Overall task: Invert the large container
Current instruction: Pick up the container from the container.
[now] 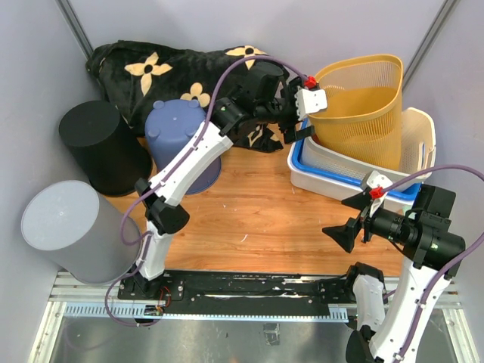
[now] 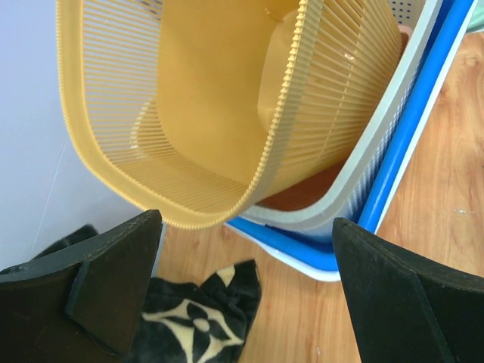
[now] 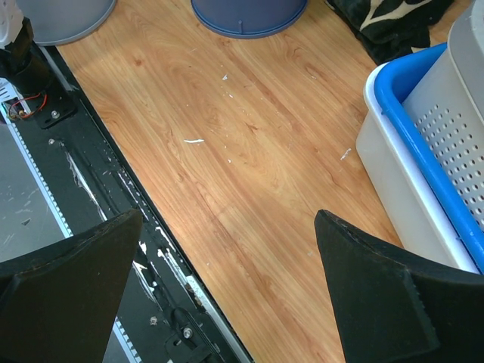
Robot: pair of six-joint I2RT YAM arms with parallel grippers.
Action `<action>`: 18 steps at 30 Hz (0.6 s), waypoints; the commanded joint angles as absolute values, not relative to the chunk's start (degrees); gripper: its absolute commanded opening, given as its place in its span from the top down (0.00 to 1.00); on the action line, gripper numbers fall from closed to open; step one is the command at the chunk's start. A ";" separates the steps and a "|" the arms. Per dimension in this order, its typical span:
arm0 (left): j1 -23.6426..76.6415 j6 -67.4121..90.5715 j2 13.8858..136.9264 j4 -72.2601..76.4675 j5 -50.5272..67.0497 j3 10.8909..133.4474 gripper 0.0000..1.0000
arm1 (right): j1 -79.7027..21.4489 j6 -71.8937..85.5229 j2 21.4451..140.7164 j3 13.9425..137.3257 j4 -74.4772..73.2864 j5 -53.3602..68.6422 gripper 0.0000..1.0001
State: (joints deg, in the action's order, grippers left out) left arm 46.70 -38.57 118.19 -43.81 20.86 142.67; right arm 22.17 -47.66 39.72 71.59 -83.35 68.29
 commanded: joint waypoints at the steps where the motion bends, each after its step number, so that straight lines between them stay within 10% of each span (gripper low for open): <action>1: 46.93 -37.93 121.58 -38.24 25.20 144.89 0.01 | 23.20 -46.90 38.92 71.05 -83.09 68.42 0.00; 12: 46.93 -36.21 127.51 -32.79 28.31 144.72 0.03 | 23.20 -47.37 39.26 71.16 -83.52 68.64 0.00; 18: 46.93 -37.13 124.38 -32.83 28.30 139.69 0.36 | 23.20 -48.08 39.58 71.25 -83.97 68.91 0.00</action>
